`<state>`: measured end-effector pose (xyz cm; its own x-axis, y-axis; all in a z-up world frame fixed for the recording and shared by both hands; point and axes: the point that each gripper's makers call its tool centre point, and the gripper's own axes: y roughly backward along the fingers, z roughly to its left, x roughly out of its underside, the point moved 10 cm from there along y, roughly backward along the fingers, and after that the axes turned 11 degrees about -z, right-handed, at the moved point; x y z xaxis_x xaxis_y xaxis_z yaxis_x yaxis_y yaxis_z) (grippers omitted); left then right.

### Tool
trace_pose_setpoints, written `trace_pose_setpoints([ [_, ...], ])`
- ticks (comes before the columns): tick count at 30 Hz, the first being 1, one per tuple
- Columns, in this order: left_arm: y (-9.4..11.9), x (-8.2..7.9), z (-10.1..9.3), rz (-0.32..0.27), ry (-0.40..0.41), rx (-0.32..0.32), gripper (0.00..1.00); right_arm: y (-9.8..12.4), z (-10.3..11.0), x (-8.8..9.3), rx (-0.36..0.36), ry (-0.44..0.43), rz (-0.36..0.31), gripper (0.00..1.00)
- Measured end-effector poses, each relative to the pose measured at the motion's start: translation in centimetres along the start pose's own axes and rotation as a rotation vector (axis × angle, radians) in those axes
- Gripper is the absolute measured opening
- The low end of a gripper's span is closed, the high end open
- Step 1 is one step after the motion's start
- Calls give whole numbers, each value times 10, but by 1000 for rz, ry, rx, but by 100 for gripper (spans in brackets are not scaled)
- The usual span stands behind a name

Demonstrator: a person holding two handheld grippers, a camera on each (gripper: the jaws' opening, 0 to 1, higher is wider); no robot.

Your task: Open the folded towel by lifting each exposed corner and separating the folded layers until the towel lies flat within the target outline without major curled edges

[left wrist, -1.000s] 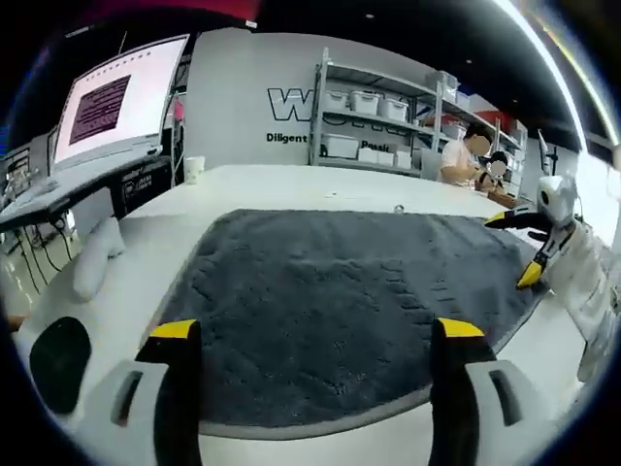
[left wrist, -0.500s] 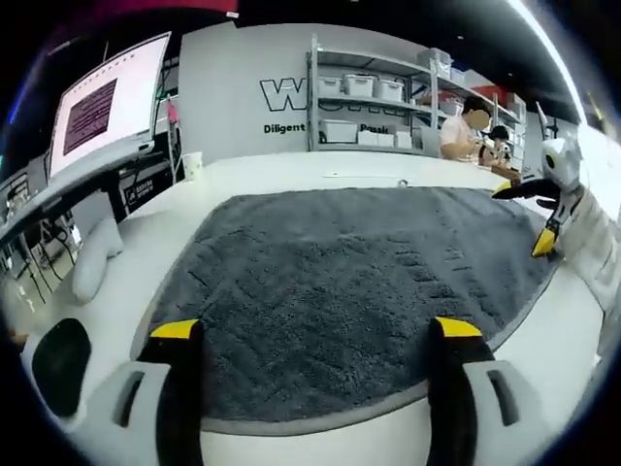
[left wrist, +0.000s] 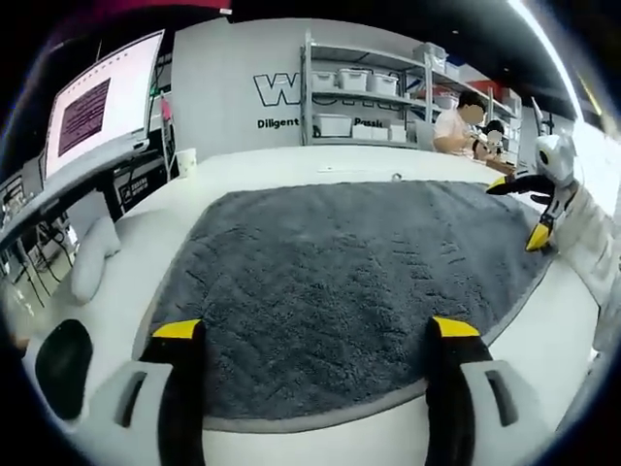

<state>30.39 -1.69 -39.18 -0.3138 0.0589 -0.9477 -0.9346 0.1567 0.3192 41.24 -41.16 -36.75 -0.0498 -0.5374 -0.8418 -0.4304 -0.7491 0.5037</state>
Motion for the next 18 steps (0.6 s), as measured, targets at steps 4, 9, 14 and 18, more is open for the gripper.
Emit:
trace_pose_setpoints([
  [4,0,0,0,4,0,1,92,0,0,0,-5,1,-1,94],
  [9,0,1,0,-5,0,3,92,2,0,-1,-1,6,-2,94],
  [14,0,1,0,-6,-1,4,92,9,0,-7,2,12,-34,95],
  [18,0,1,0,-6,-2,7,93,15,0,-10,4,4,-67,95],
])
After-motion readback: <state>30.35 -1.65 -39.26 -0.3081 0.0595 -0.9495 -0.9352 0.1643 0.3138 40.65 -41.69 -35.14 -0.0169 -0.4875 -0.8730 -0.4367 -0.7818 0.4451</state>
